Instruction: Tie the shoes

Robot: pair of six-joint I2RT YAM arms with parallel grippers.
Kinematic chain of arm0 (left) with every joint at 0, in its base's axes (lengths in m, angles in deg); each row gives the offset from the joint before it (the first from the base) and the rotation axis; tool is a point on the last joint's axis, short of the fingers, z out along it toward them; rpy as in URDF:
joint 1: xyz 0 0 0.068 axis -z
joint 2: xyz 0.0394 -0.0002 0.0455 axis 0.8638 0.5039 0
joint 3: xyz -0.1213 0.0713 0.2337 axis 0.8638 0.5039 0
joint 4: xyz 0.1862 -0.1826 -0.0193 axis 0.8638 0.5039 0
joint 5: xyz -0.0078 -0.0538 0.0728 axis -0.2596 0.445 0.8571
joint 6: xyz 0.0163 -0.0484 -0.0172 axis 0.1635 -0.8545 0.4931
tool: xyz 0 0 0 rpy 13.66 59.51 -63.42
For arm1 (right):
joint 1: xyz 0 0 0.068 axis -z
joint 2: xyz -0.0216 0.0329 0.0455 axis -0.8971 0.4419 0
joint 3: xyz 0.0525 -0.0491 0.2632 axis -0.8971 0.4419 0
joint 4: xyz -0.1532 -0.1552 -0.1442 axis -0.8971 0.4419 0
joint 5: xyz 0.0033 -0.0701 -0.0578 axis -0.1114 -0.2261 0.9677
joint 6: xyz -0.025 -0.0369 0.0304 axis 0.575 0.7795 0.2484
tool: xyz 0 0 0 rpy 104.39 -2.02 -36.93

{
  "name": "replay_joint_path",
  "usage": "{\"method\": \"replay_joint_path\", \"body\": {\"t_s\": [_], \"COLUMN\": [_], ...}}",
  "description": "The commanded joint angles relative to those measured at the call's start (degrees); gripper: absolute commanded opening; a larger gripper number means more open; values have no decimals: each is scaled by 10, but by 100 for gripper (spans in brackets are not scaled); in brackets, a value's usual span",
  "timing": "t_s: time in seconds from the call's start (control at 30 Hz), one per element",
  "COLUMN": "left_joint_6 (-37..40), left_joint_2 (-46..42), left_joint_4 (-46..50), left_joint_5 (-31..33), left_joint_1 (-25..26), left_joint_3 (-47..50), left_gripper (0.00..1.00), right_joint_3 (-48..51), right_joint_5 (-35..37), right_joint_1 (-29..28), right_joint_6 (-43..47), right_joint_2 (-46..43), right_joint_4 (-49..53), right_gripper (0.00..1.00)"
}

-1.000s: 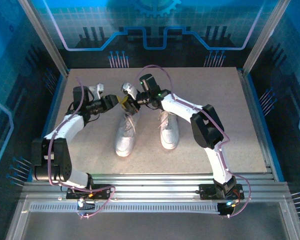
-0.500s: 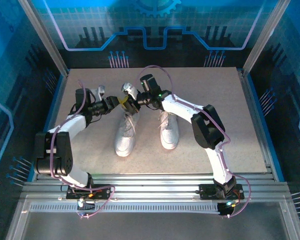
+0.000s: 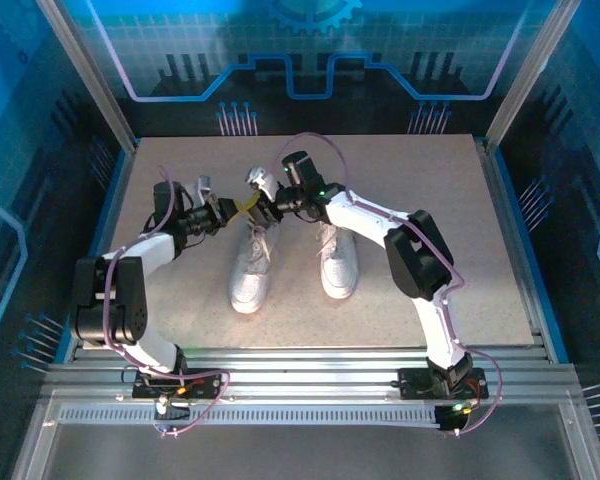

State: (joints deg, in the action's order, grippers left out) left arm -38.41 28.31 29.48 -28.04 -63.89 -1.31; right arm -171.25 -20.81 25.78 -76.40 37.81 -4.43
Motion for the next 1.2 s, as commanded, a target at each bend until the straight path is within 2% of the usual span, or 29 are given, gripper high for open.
{"method": "replay_joint_path", "body": {"t_s": [0.0,0.07,0.27,0.33,0.37,0.43,0.47,0.63,0.77,0.97,1.17], "left_joint_6": [4,10,38,58,70,83,85,79,65,55,50], "left_joint_2": [-6,-7,-11,-15,-19,-26,-28,-24,2,45,57], "left_joint_4": [-4,8,47,86,115,162,179,221,226,248,245], "left_joint_5": [-2,1,7,21,33,61,73,109,117,128,127], "left_joint_1": [-8,-10,-11,-11,-11,-10,-8,18,39,62,67], "left_joint_3": [5,2,-9,-20,-27,-39,-43,-64,-80,-110,-112], "left_gripper": [0,0,0,0,6,26,31,44,48,50,46], "right_joint_3": [13,18,40,46,54,80,103,205,246,241,216], "right_joint_5": [15,28,57,69,79,96,101,120,126,138,138], "right_joint_1": [-8,-8,-4,-2,-2,-2,-3,-9,-22,-44,-60], "right_joint_6": [-3,-4,-21,-36,-43,-61,-70,-130,-192,-231,-257], "right_joint_2": [-44,-58,-100,-114,-123,-144,-156,-207,-214,-193,-157], "right_joint_4": [-12,4,46,70,83,96,97,80,63,48,45], "right_gripper": [28,39,45,46,47,49,50,54,57,61,62]}}
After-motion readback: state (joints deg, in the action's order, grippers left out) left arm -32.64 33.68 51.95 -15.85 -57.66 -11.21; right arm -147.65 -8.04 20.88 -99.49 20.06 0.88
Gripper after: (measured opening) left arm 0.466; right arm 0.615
